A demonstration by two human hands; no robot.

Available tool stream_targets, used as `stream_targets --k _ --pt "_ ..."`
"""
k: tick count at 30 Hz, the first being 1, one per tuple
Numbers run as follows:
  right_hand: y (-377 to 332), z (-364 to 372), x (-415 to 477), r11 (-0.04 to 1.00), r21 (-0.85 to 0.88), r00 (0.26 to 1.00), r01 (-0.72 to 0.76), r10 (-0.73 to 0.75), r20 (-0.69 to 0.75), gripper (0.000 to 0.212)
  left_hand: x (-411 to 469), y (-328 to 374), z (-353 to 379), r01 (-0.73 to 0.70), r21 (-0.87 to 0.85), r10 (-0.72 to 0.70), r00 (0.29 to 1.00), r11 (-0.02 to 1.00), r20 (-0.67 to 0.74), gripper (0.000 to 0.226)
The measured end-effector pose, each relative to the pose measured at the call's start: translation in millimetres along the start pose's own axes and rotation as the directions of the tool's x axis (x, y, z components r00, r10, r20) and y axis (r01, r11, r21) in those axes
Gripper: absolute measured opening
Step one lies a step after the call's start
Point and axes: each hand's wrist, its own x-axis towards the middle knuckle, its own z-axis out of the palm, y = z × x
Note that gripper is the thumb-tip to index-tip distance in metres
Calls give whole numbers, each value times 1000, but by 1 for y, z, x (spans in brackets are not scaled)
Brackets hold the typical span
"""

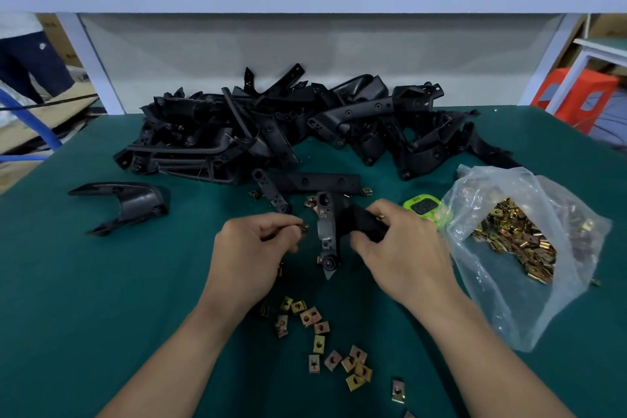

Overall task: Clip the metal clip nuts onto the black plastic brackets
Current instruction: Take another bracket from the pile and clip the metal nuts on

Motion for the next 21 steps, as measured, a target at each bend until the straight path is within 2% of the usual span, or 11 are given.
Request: stream_targets --k 5,9,21 --pt "0 2 0 996 86 999 30 -32 25 21 0 4 -1 82 -228 -64 994 970 87 15" --pt "1 2 0 994 104 999 39 -41 18 23 -1 5 -4 108 -309 -72 990 945 124 10" --pt "2 -3 -1 990 119 995 80 -86 47 22 -3 5 -5 168 -358 -112 979 918 172 7"
